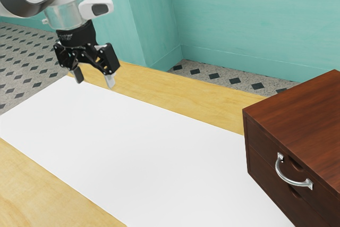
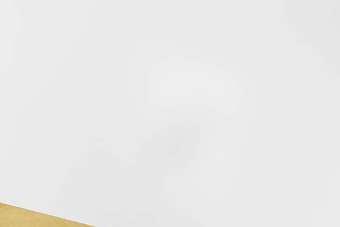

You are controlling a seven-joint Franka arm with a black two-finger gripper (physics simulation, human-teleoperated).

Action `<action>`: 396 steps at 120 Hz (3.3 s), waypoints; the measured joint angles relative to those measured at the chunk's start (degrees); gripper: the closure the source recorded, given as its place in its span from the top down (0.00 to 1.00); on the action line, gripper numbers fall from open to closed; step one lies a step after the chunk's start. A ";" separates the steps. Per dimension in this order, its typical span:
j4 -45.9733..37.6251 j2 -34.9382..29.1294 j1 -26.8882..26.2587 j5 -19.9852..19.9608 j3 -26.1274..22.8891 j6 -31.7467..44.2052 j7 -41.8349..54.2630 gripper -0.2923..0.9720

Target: Pull the drawer handle with one arm to open the drawer

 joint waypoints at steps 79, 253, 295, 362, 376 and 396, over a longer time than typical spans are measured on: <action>13.79 2.58 14.48 -0.76 -16.92 -5.08 -34.19 0.77; -41.40 -15.10 -8.25 -12.58 -28.10 52.91 -74.65 0.75; -41.16 -11.26 -8.01 -12.57 -28.03 57.79 -76.18 0.75; -39.77 -6.57 -7.46 -12.40 -28.03 62.38 -77.20 0.74; -39.47 -5.88 -7.48 -12.39 -28.03 62.79 -77.27 0.74; -39.44 -5.26 -7.60 -12.42 -28.11 63.44 -77.38 0.72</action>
